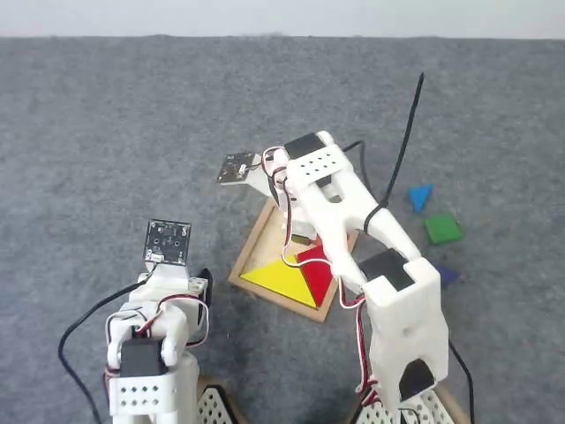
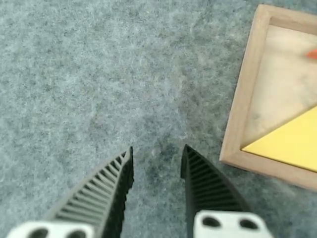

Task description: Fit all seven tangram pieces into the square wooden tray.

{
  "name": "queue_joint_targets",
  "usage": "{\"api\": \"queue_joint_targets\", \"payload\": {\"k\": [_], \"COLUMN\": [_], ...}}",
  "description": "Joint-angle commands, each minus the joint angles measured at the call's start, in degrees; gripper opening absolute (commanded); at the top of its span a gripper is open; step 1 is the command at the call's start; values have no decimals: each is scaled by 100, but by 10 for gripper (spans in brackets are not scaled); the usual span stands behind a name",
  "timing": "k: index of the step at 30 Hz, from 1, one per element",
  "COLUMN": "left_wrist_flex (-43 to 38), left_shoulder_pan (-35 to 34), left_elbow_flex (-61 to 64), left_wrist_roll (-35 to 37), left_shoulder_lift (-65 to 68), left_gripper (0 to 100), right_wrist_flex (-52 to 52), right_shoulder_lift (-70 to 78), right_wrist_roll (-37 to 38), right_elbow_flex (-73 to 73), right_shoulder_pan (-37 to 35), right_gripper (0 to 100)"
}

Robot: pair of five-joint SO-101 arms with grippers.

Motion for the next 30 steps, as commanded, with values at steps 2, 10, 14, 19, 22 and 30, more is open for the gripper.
{"api": "queue_joint_targets", "payload": {"k": [2,10,14,19,22,30], "left_wrist_flex": [53,53,53,53,53,53], "left_shoulder_pan": [9,9,9,9,9,9], "left_elbow_flex": [-48,-48,-48,-48,-48,-48], "left_wrist_roll": [-35,-35,-35,-35,-35,-35], "left_shoulder_lift": [-158,-158,-158,-158,-158,-158], "left_gripper": [153,153,153,153,153,153], "right_wrist_flex": [-22,13,40,743,1332,1297], "right_shoulder_lift": [-75,-75,-119,-708,-1323,-2211], "right_wrist_roll": [105,105,105,88,70,97], "right_elbow_flex": [-334,-343,-360,-923,-1160,211], "right_shoulder_pan": [40,40,40,681,1341,3029], "right_gripper": [103,219,204,204,204,204]}}
